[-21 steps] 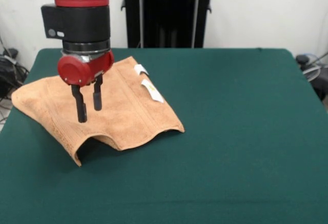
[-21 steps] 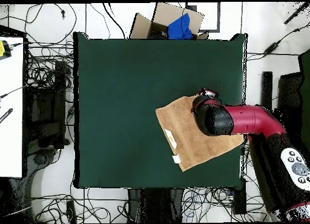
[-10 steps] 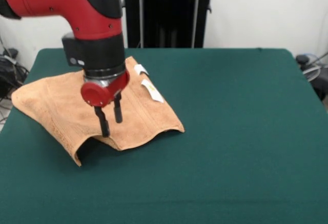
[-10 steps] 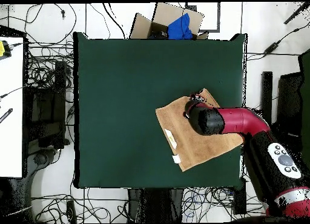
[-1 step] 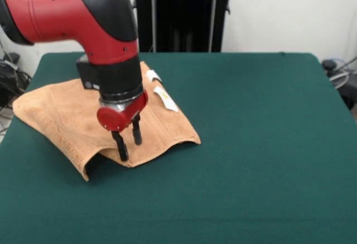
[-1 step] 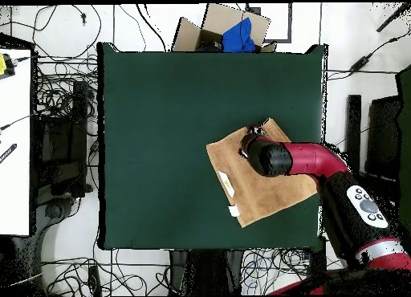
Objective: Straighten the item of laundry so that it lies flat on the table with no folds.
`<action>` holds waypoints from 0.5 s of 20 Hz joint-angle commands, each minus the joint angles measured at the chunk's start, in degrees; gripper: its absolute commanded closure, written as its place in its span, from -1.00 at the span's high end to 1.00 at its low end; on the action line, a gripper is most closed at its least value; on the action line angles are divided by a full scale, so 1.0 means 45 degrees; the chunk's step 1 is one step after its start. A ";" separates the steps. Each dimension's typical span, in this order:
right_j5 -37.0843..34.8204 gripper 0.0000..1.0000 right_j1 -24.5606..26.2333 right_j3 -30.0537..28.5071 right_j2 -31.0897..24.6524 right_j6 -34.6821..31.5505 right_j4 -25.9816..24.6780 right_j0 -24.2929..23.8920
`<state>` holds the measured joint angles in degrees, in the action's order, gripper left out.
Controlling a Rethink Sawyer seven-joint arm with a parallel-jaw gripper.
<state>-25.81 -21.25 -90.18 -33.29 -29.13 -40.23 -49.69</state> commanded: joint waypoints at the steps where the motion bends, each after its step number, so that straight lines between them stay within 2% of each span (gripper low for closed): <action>1: -0.1122 1.00 0.1361 0.1677 -0.0705 0.1263 -0.0427 0.0352; 6: -0.1879 1.00 0.2512 0.3007 -0.0433 0.1557 -0.0395 0.0929; 10: -0.3281 1.00 0.4568 0.4816 -0.0806 0.2791 0.0105 0.1082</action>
<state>-36.09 -17.76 -82.99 -34.21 -28.87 -37.35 -48.46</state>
